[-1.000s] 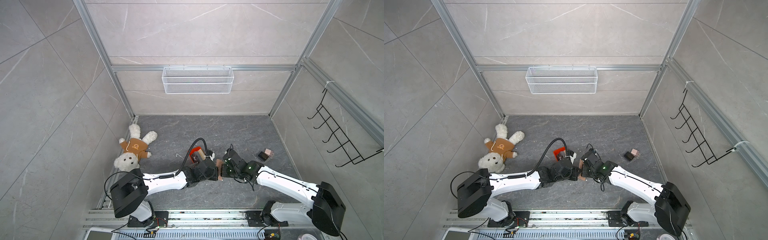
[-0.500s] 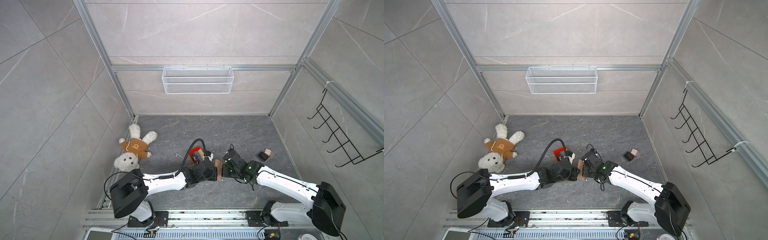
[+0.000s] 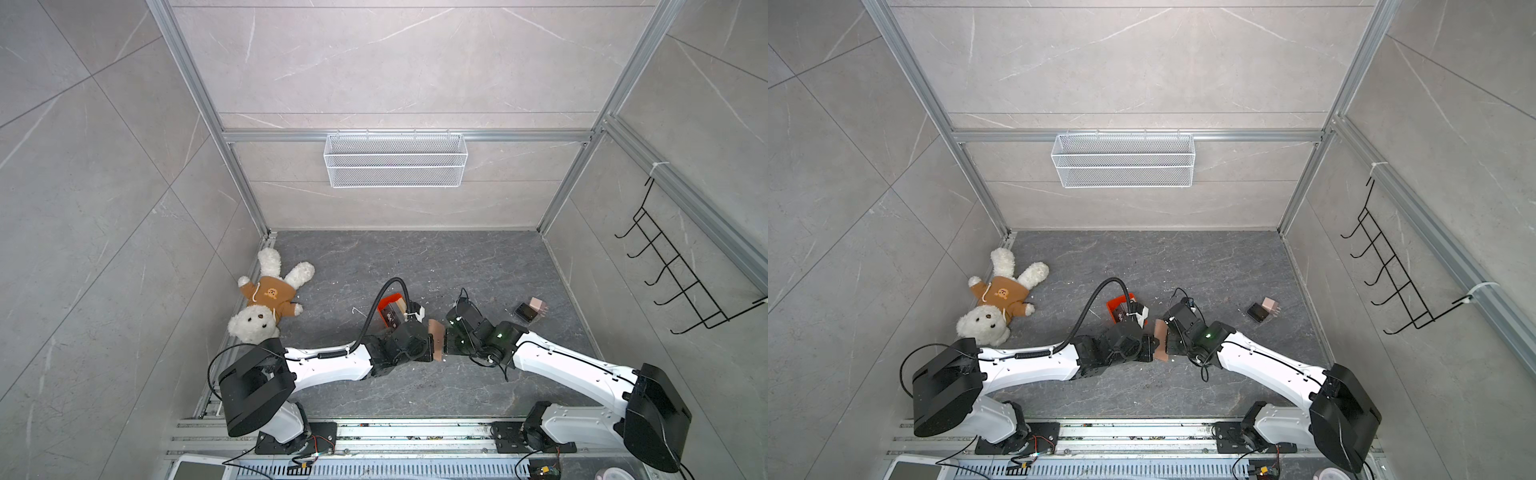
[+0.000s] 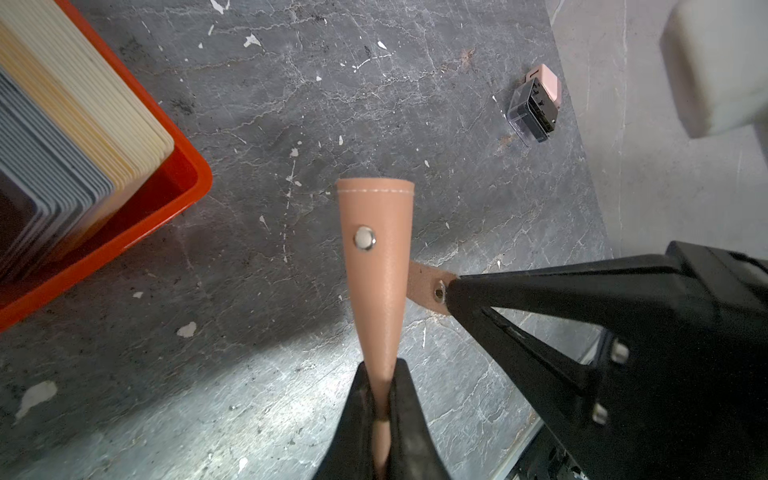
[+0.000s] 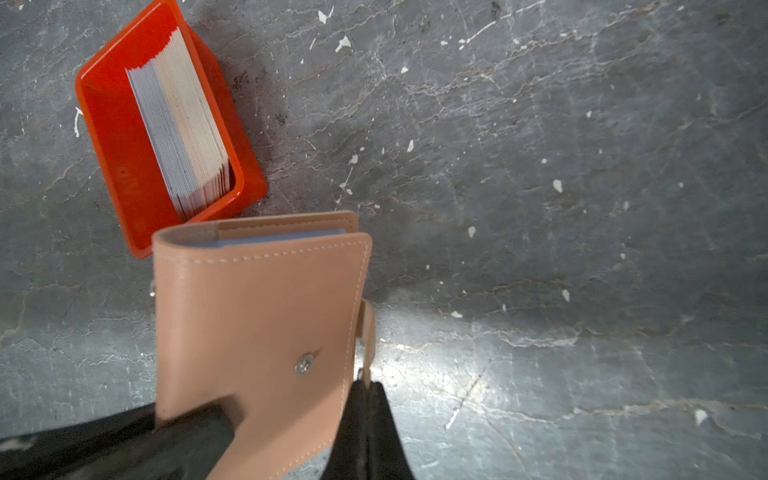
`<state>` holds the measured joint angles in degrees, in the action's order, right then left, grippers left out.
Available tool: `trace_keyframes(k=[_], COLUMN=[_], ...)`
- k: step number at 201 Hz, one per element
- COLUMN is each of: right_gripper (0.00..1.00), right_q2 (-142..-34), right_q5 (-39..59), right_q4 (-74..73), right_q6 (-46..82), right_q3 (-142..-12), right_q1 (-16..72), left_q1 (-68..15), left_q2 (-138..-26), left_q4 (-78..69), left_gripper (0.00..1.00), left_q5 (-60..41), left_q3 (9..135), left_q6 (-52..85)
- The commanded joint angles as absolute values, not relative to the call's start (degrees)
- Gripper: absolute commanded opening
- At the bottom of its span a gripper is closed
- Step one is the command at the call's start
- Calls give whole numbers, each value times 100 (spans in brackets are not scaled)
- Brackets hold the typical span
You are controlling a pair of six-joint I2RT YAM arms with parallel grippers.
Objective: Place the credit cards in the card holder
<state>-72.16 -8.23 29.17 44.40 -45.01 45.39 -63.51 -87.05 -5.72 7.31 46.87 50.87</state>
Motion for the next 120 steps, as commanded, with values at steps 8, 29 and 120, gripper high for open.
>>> trace_keyframes(k=[8, 29, 120], right_gripper=[1, 1, 0], right_q2=[-7089, -7078, -7232], right_q5=[-992, -993, -855], right_q4=[3039, 3051, 2911], right_q6=[4520, 4543, 4535], right_q3=[-4561, -4523, -4577], right_q1=[4588, 4624, 5004], left_q1=[-6374, -6372, -6372], left_q2=[-8780, -8820, -8641], left_q4=[-917, -1043, -1395], left_gripper=[9, 9, 22], left_q5=[712, 695, 791], left_q3=[4567, 4436, 3566], left_q6=[5519, 5734, 6587])
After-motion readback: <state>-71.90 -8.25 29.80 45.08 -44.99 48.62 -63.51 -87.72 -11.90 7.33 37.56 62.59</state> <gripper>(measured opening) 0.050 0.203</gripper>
